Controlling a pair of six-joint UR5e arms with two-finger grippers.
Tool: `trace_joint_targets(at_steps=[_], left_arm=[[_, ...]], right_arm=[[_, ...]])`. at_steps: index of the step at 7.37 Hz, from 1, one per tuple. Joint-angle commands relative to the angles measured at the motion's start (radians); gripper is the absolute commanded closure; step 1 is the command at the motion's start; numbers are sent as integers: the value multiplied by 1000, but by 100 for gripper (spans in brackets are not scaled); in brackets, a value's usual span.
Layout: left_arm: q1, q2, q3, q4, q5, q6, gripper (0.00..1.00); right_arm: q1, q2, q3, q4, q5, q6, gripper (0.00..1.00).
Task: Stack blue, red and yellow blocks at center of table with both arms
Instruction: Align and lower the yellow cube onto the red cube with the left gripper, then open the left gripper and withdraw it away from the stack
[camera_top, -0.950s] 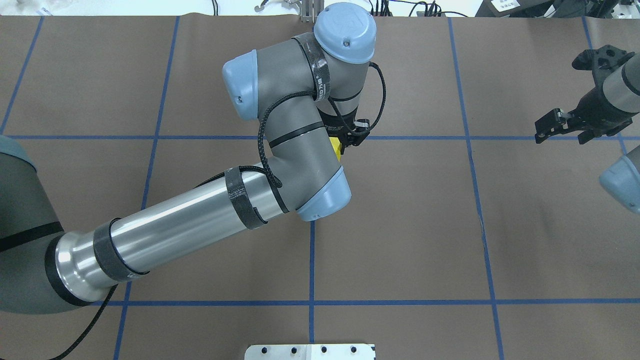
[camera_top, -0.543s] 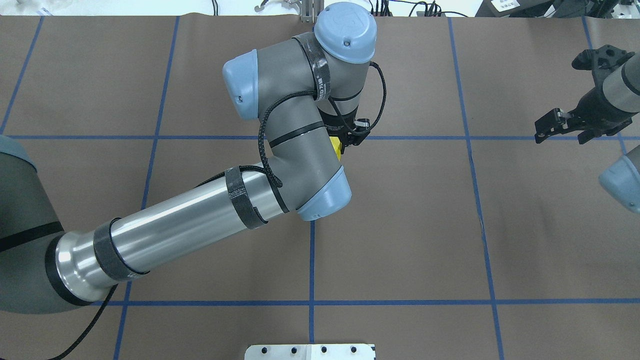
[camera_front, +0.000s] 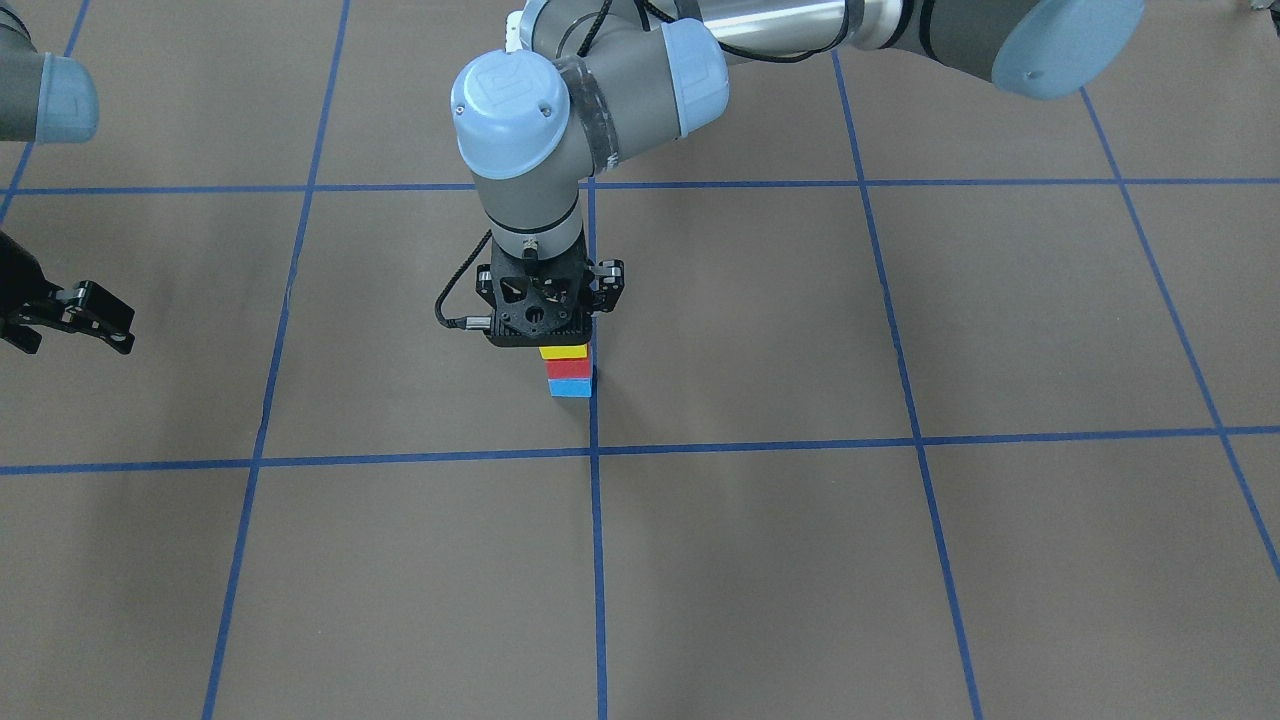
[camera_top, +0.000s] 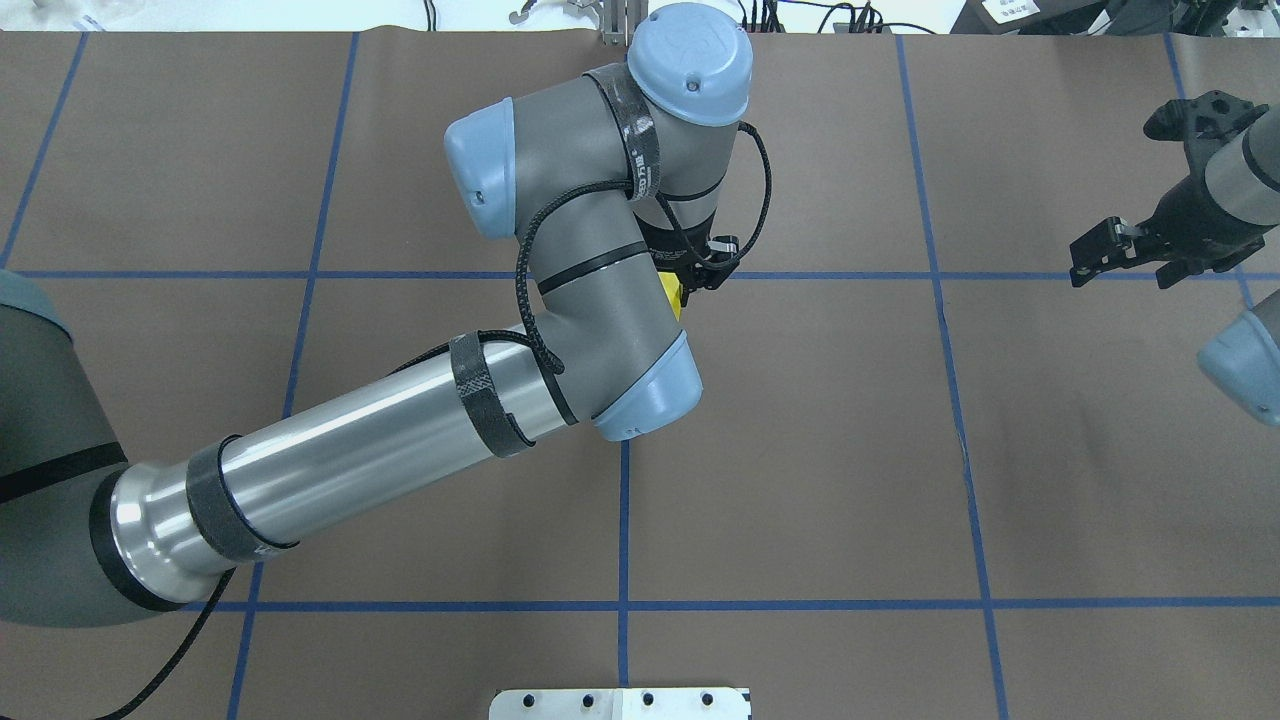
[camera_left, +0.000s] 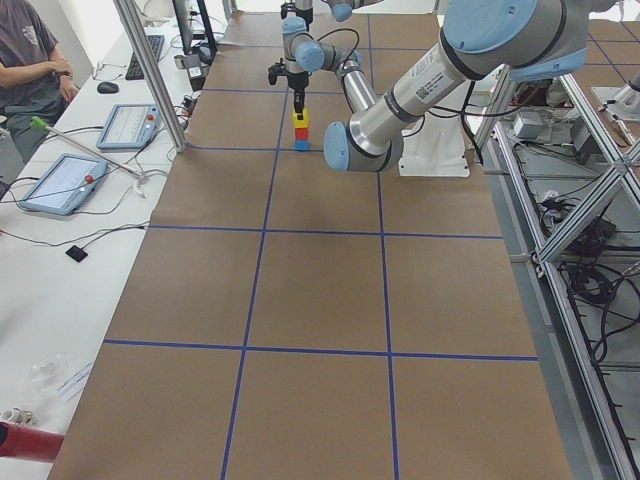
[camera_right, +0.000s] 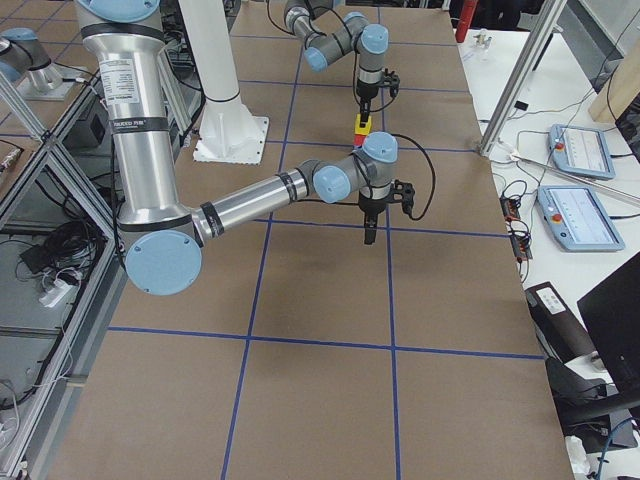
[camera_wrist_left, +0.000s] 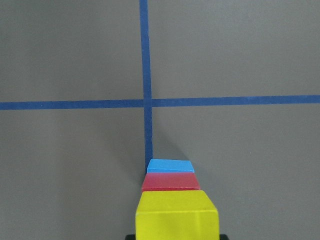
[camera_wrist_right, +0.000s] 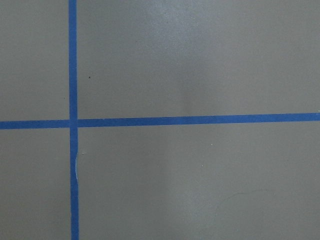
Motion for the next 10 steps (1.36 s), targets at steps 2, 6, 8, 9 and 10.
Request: trace_joint_targets(at_steps=[2, 6, 8, 9, 10], left_arm=[[1, 0, -2, 2, 0, 1, 1], [-54, 18, -195, 136, -5, 21, 1], [-115, 345, -567, 225, -9, 209, 1], [-190, 550, -713, 218, -12, 372, 1], [-310, 688, -759, 213, -37, 565, 1]], right_arm=[[0, 0, -1, 0, -1, -2, 0], [2, -1, 2, 2, -1, -3, 0], [44, -9, 14, 2, 6, -12, 0], [101, -24, 17, 0, 16, -31, 0], [159, -53, 25, 0, 54, -90, 0]])
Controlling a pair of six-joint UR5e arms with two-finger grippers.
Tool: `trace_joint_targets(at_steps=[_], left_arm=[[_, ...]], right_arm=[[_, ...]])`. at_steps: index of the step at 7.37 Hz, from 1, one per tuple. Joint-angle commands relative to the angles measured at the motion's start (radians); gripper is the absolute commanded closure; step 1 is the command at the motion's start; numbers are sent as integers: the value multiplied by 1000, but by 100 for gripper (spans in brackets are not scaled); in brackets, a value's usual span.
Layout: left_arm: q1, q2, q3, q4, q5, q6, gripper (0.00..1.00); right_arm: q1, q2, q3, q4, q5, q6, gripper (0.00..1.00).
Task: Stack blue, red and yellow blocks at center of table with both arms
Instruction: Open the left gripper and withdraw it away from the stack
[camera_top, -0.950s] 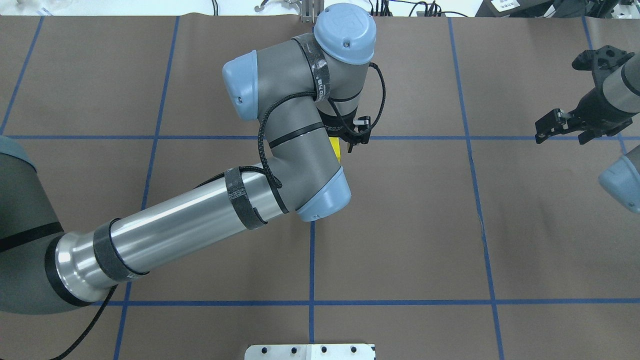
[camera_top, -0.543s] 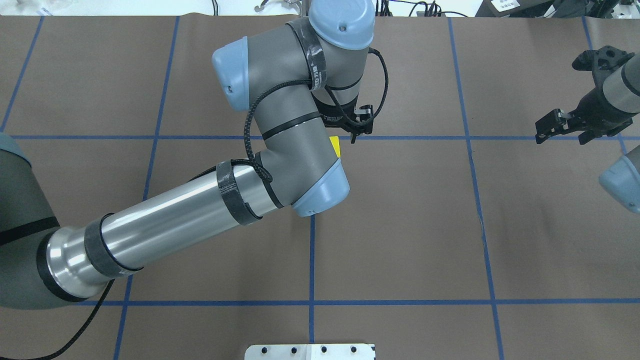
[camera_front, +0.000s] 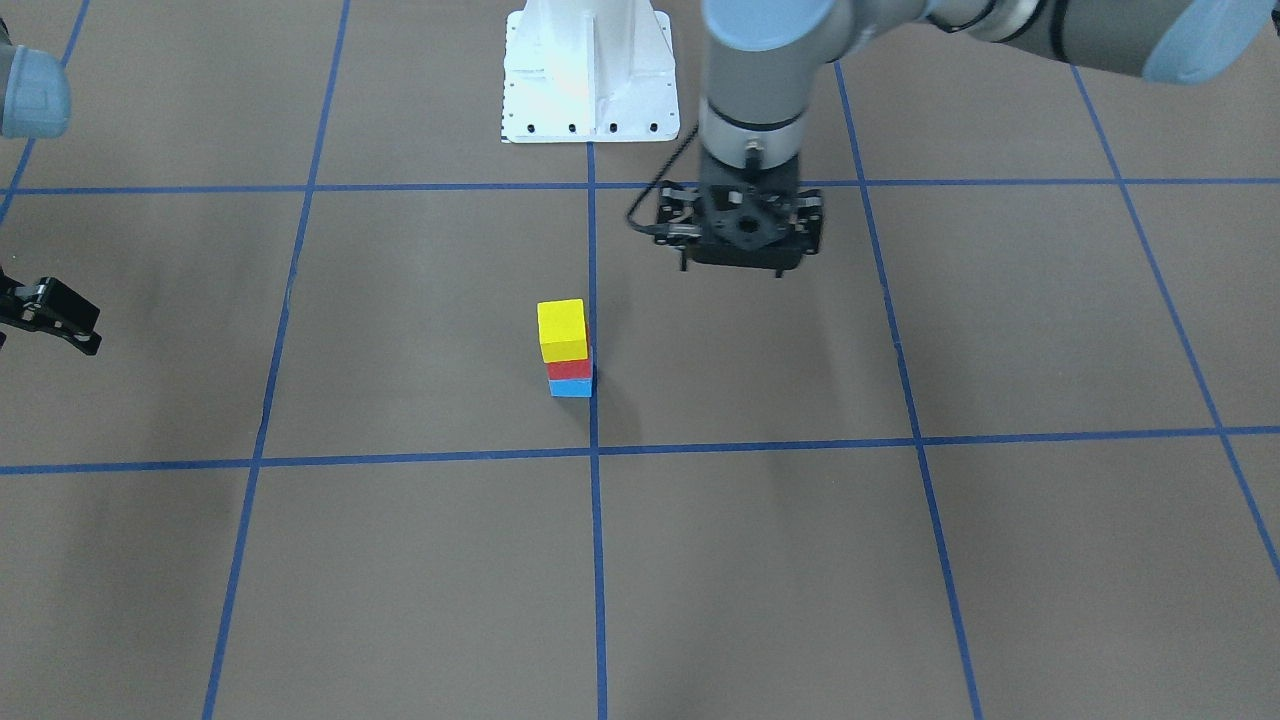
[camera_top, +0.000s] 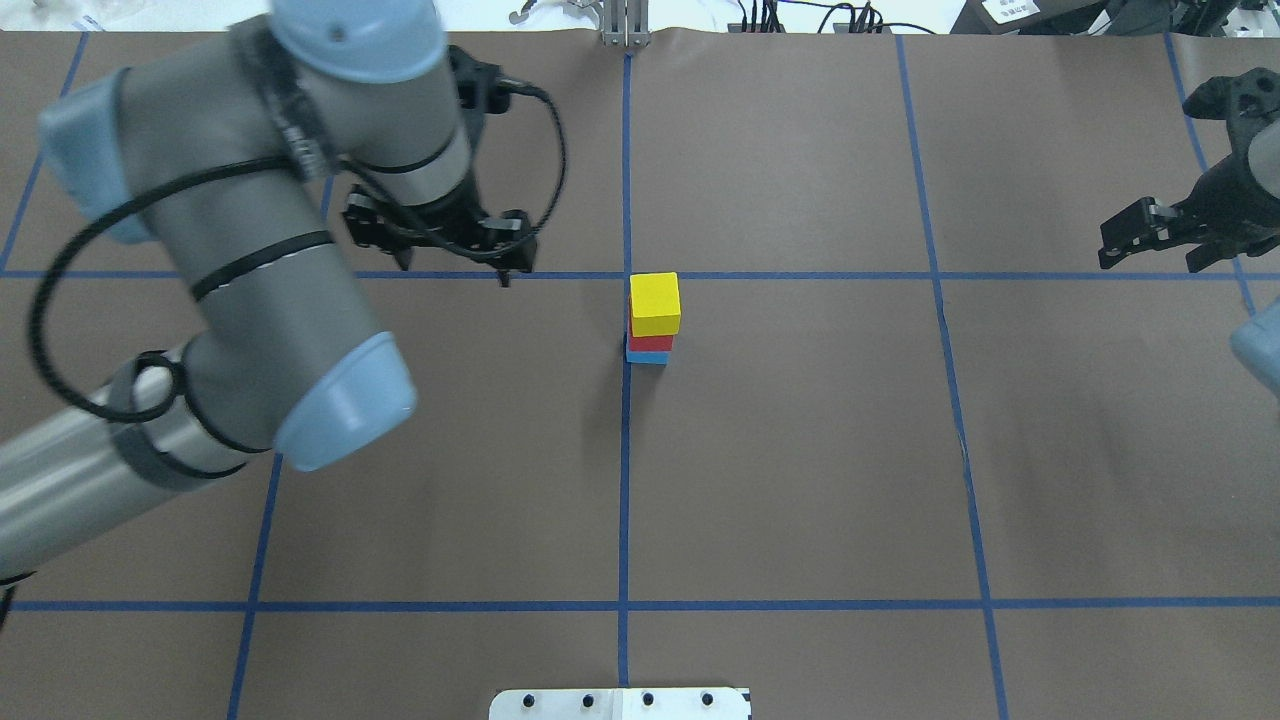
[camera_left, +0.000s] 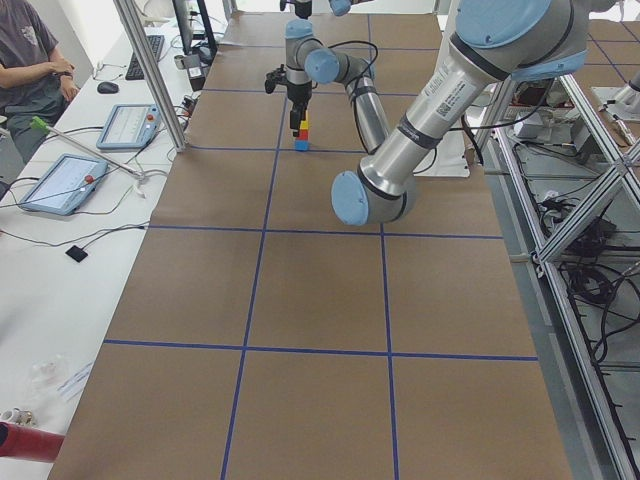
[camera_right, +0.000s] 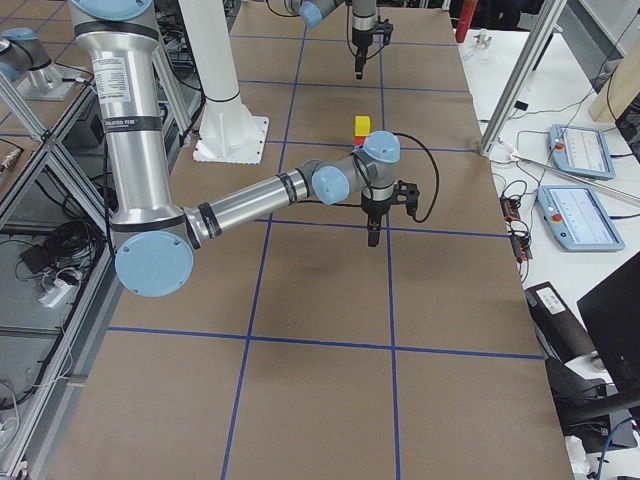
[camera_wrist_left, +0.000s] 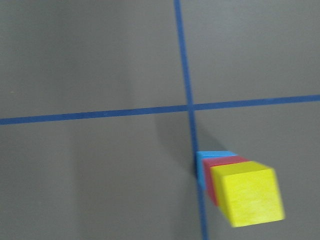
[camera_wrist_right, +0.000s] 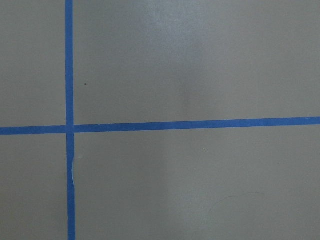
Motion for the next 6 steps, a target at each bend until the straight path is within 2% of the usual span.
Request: trace_joint_targets(at_steps=[1, 2, 3, 4, 5, 6], left_arm=[[-265, 322, -106, -39, -127, 406, 1], [-394, 458, -51, -129, -229, 563, 1], [-509, 519, 66, -246, -329, 636, 1], [-568, 521, 134, -260, -379, 658, 1], [-626, 605, 140, -277, -381, 666, 1], [-680, 630, 150, -277, -376, 754, 1]], right_arm=[[141, -71, 10, -1, 113, -146, 0], [201, -116, 10, -1, 143, -243, 0], [241, -150, 8, -2, 143, -350, 0], [241, -156, 1, -1, 129, -379, 0], [240, -155, 1, -1, 131, -377, 0], [239, -156, 2, -1, 132, -379, 0]])
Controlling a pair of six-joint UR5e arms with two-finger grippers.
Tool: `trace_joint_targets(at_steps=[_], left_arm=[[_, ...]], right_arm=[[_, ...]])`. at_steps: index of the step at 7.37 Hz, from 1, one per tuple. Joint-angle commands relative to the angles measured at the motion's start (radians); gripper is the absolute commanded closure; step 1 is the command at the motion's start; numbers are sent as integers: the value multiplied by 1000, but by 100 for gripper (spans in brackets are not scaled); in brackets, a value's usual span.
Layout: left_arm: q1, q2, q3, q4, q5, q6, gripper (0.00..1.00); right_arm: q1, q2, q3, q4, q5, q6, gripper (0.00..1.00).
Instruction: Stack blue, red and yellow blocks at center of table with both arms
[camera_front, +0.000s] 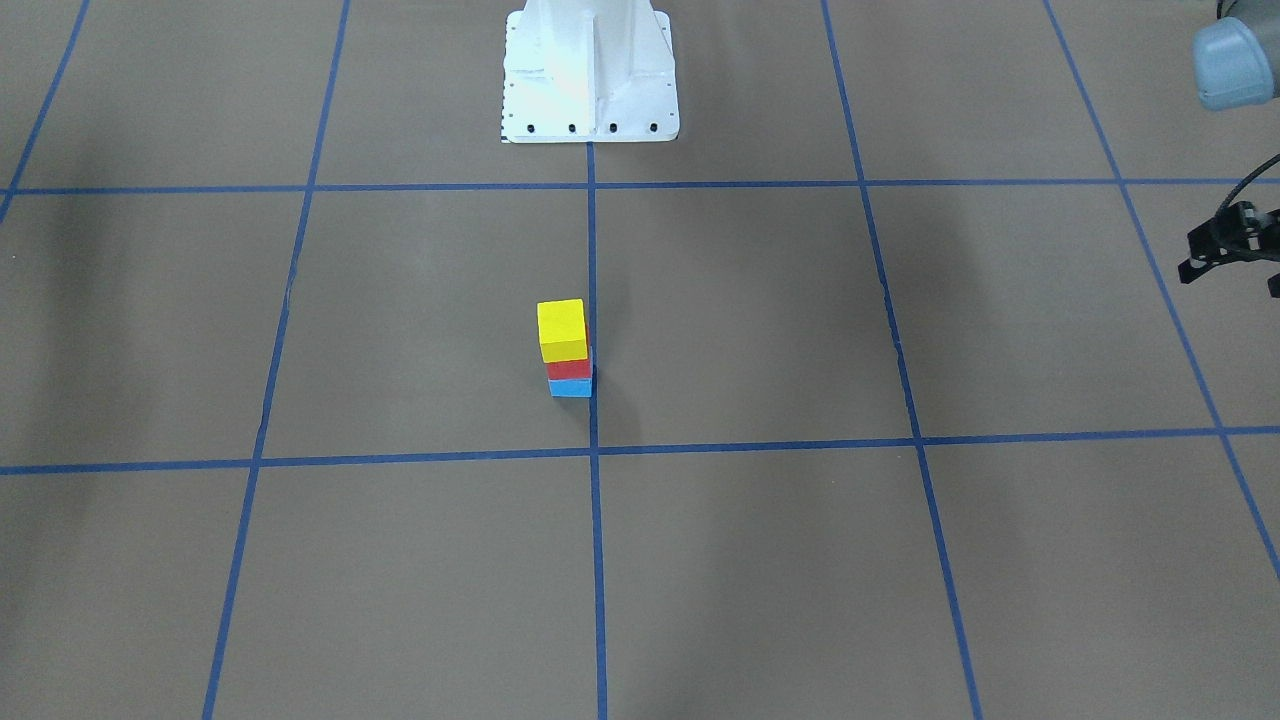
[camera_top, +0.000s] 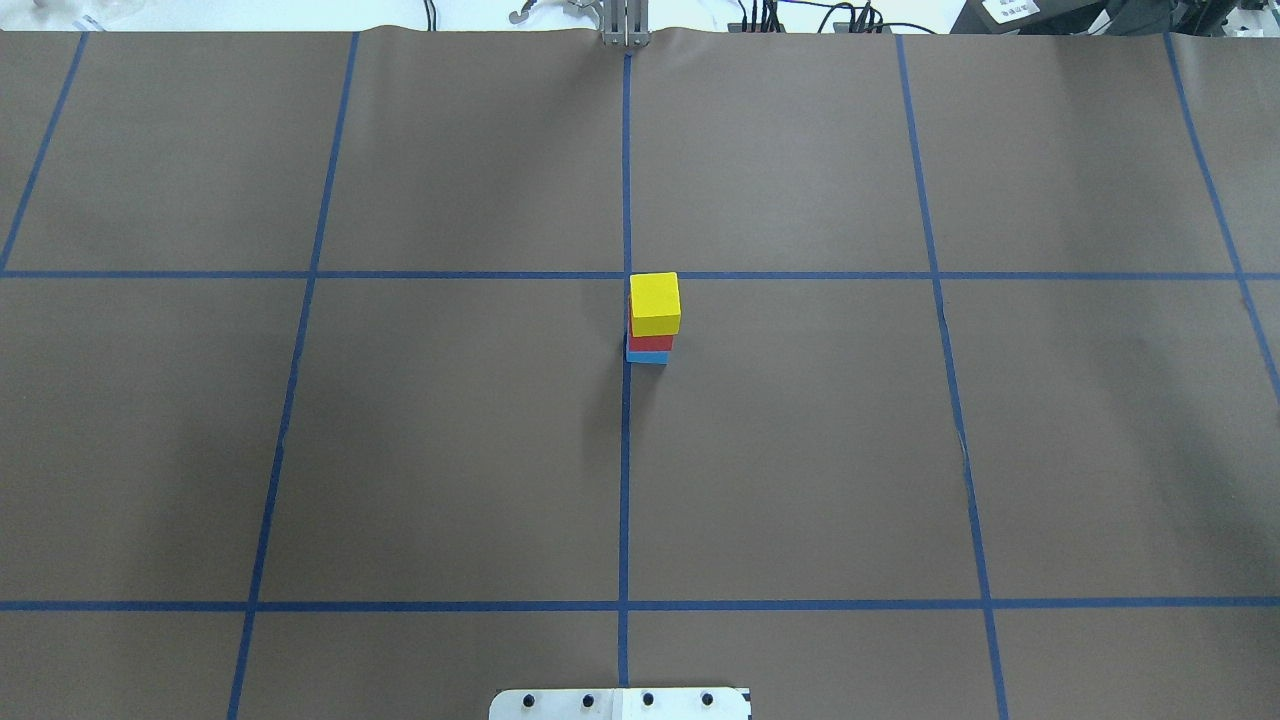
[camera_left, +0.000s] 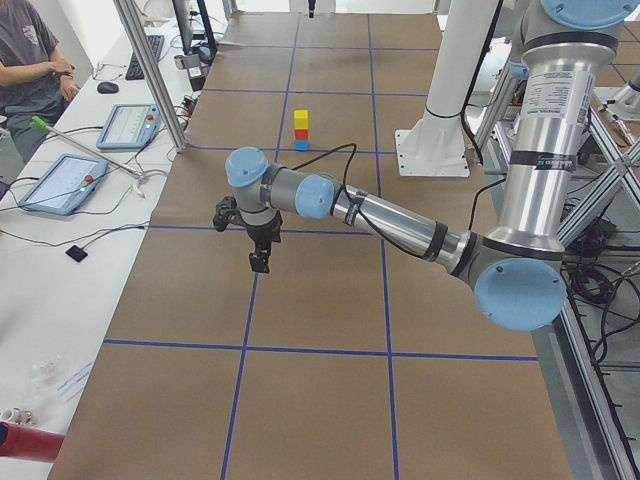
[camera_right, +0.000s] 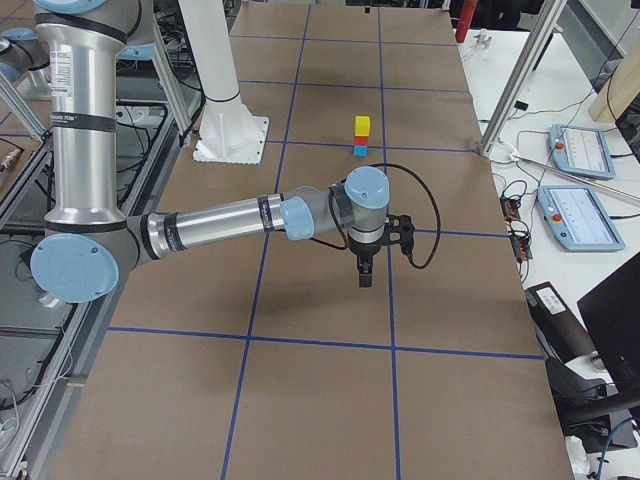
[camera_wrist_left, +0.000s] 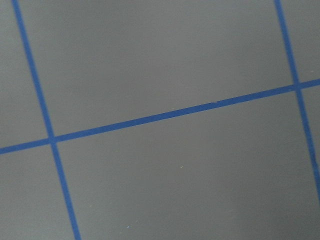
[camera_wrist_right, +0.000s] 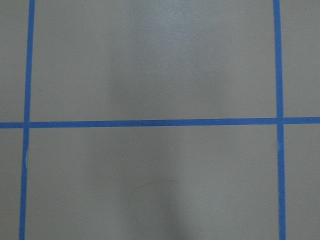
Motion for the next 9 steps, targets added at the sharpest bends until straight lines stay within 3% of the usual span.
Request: trace_joint_targets(at_steps=[1, 4, 9], left_arm=[[-94, 55, 24, -7, 7, 174, 1], [-151, 127, 50, -5, 21, 172, 1], [-159, 149, 66, -18, 19, 181, 1]], right_arm=[[4, -2, 2, 0, -1, -10, 0], [-25, 33, -9, -11, -60, -13, 0], [-36, 30, -18, -12, -45, -19, 0]])
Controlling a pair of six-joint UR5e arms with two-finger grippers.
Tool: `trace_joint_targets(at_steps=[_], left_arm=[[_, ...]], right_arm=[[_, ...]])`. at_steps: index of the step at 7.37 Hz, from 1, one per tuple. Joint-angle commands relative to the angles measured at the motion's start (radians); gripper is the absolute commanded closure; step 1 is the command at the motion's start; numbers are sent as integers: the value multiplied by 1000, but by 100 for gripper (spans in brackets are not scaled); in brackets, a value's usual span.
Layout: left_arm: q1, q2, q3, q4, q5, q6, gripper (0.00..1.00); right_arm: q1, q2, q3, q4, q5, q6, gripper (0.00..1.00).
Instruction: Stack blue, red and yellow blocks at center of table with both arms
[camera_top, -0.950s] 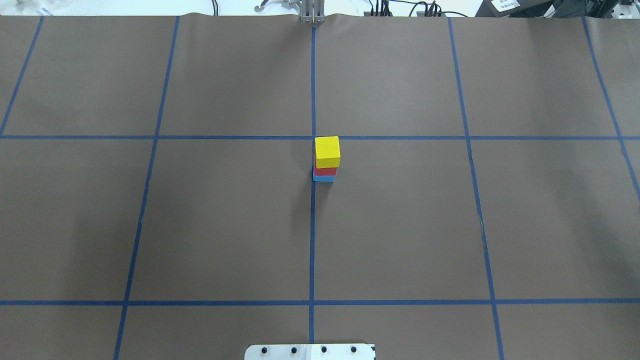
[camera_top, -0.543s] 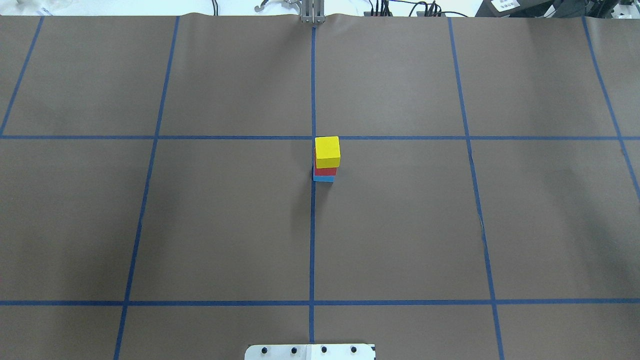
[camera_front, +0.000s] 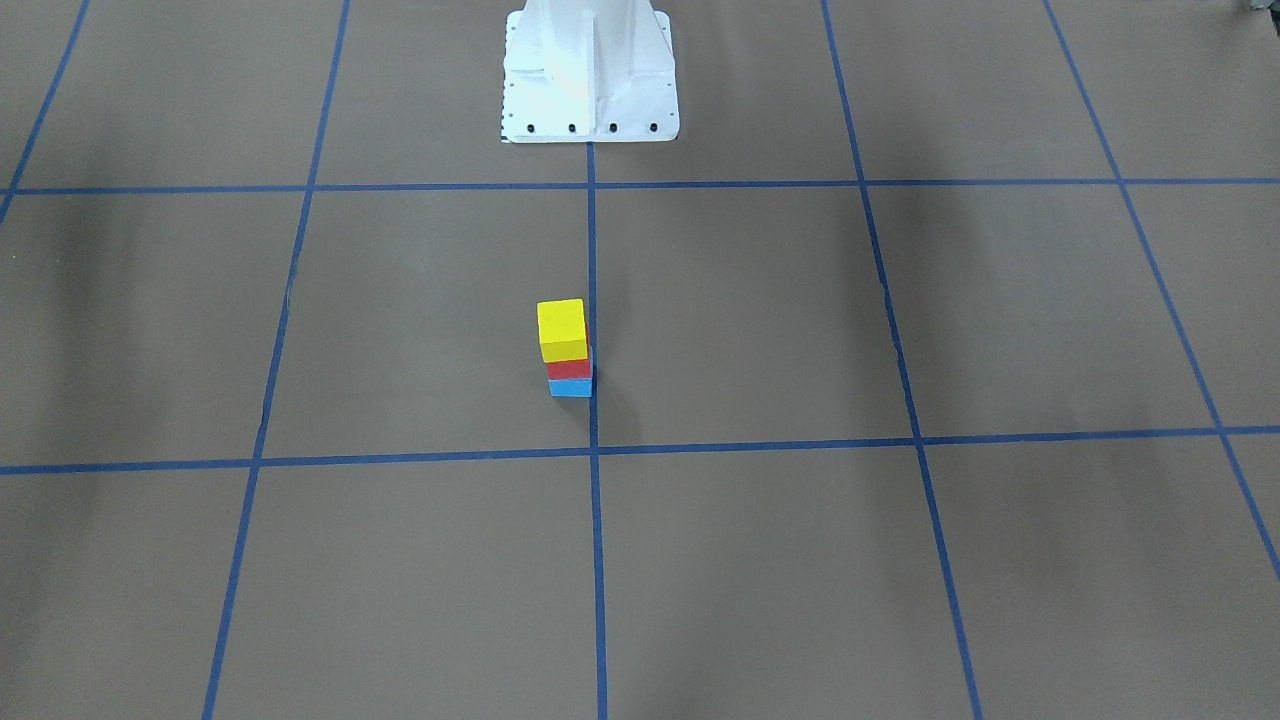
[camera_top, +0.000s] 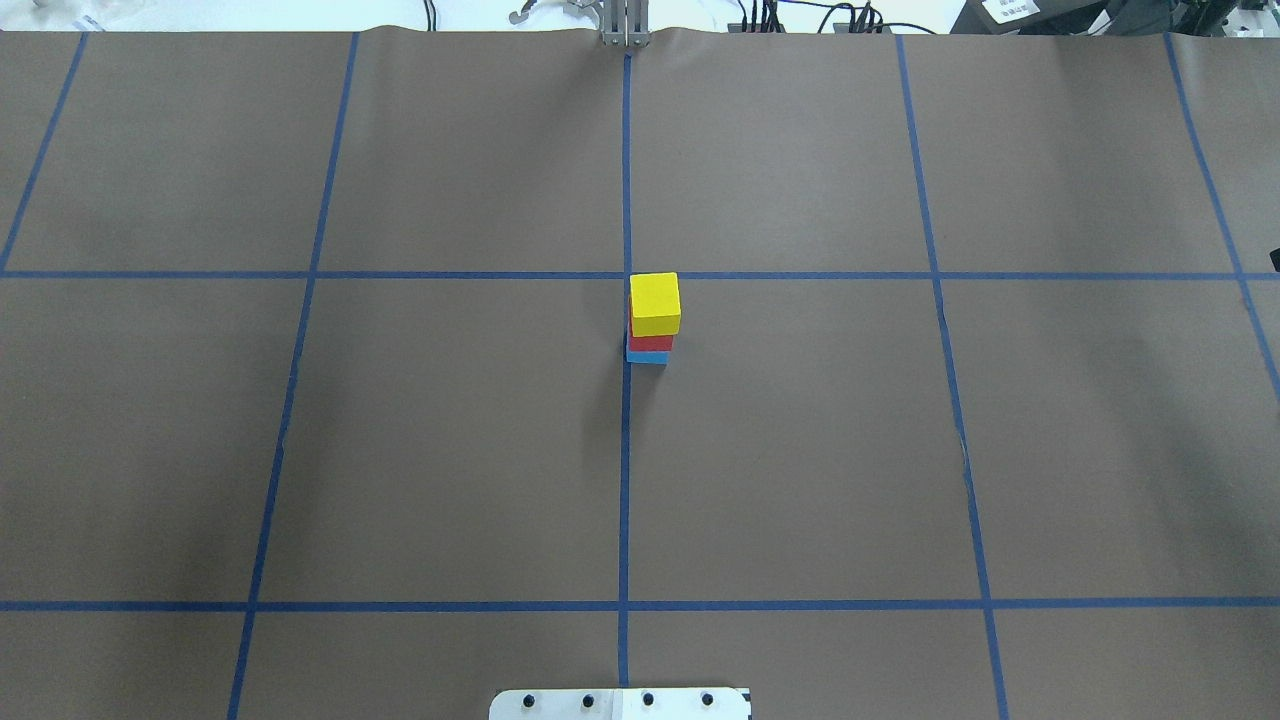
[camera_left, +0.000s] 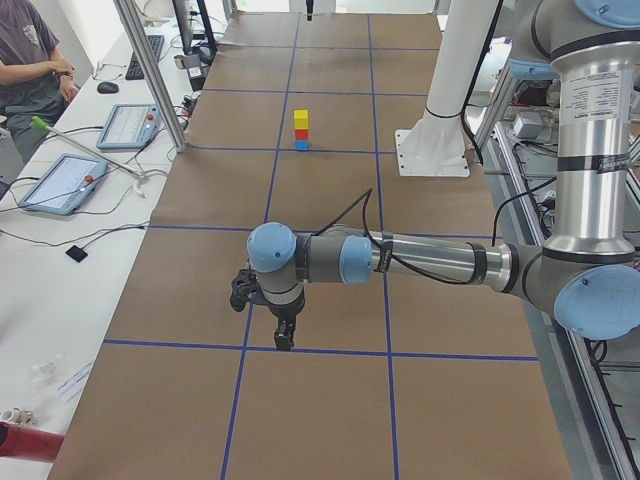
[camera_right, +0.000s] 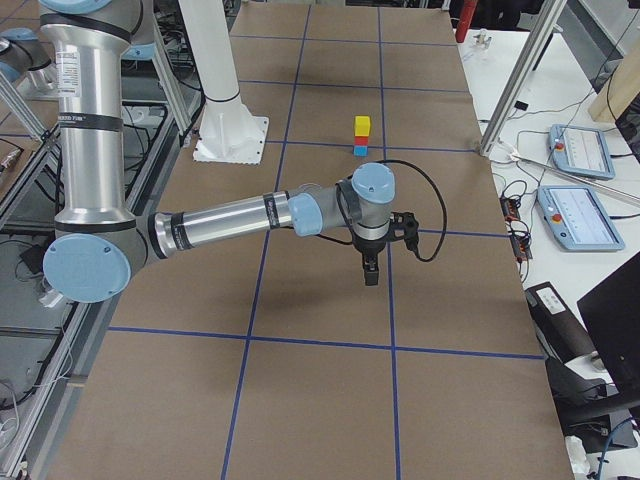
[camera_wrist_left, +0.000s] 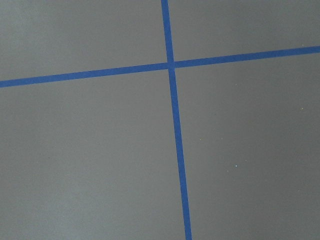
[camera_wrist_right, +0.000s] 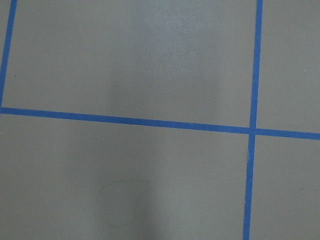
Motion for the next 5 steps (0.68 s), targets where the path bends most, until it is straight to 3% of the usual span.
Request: trace_joint_targets(at_steps=[1, 5], left_arm=[[0, 1, 3, -2, -1, 0, 1], [2, -1, 11, -2, -1, 0, 1]], right_arm=[[1, -7, -10, -2, 2, -27, 0], [117, -13, -122, -6, 22, -194, 0]])
